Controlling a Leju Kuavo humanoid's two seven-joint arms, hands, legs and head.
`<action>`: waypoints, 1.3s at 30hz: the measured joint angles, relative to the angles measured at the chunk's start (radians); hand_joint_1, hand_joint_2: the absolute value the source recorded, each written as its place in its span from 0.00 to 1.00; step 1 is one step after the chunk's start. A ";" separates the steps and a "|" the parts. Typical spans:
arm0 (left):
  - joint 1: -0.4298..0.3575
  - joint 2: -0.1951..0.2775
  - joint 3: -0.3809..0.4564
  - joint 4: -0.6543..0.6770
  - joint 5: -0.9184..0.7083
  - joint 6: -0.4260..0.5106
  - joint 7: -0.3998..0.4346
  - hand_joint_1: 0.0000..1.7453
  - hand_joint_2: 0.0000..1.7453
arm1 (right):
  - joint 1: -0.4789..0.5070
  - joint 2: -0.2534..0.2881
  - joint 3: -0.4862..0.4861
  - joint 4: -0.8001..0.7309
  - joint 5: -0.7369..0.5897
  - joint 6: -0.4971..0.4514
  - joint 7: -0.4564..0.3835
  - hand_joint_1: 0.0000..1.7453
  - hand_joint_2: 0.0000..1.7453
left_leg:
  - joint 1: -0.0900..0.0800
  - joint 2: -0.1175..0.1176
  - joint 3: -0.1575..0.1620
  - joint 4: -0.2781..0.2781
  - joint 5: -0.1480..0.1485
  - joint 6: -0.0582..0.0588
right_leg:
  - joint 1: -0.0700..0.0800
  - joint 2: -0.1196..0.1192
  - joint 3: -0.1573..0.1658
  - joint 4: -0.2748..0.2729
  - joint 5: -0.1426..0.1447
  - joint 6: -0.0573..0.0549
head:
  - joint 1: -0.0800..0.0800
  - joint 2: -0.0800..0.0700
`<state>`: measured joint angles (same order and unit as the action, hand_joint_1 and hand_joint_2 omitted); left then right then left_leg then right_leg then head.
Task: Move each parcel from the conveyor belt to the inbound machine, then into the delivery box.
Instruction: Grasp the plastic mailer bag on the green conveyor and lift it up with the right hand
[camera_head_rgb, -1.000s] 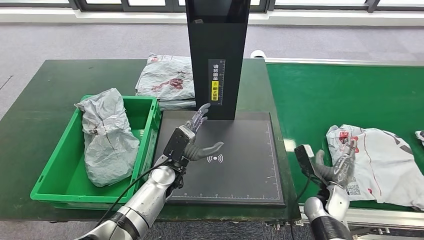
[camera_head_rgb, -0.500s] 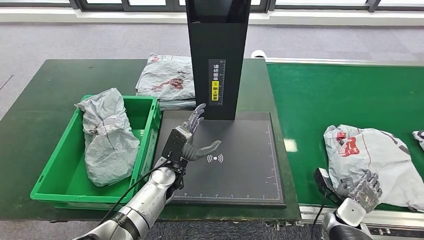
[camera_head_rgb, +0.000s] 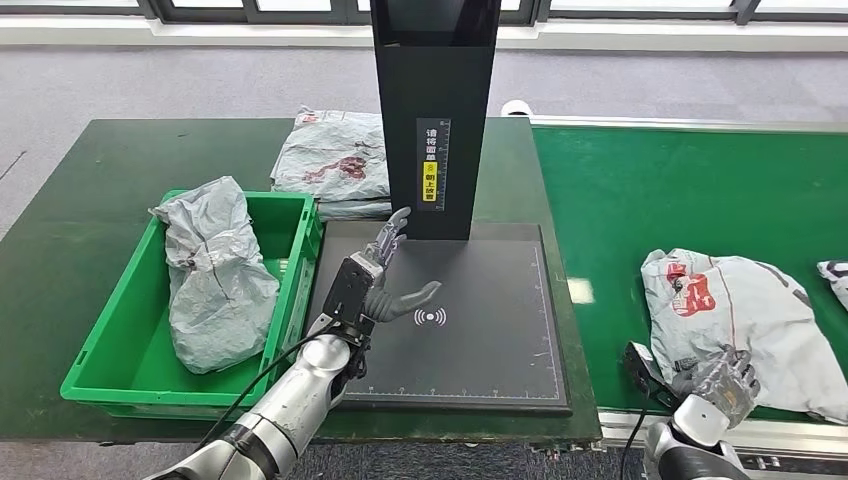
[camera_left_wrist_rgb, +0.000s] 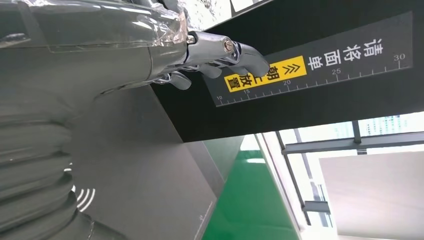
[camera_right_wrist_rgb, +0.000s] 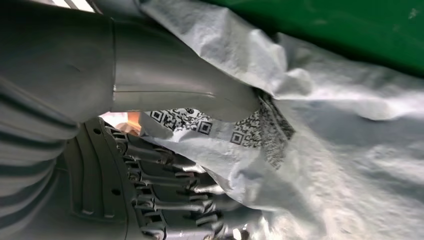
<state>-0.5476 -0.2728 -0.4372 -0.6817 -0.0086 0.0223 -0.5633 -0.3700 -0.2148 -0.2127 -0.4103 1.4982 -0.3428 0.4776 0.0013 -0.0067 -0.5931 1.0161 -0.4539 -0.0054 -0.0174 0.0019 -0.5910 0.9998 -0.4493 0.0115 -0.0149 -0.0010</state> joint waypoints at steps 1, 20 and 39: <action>0.000 0.002 0.000 0.000 -0.004 0.000 0.001 0.00 1.00 | -0.010 0.000 -0.003 0.006 0.000 0.016 -0.009 1.00 1.00 | 0.000 0.000 0.000 0.000 0.000 0.000 | 0.000 0.000 0.000 0.000 0.000 0.000 | 0.000 0.000; 0.035 0.027 0.035 -0.053 -0.052 -0.004 0.025 0.00 1.00 | -0.078 0.048 -0.024 0.002 0.022 -0.272 -0.238 1.00 1.00 | 0.000 0.000 -0.001 0.000 0.001 0.000 | 0.000 0.000 0.000 0.001 0.001 0.001 | 0.000 0.000; 0.065 0.032 0.095 -0.115 -0.089 0.050 0.015 0.00 1.00 | 0.010 0.235 -0.040 -0.469 -0.206 -0.357 -0.662 1.00 1.00 | 0.001 -0.003 -0.003 0.000 0.002 -0.001 | 0.000 -0.002 -0.001 0.001 0.001 0.001 | 0.000 0.000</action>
<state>-0.4822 -0.2403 -0.3422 -0.7966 -0.0980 0.0718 -0.5482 -0.3600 0.0204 -0.2530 -0.8792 1.2921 -0.6998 -0.1847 0.0018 -0.0101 -0.5961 1.0162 -0.4515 -0.0061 -0.0172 -0.0006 -0.5924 1.0006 -0.4484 0.0120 -0.0153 -0.0011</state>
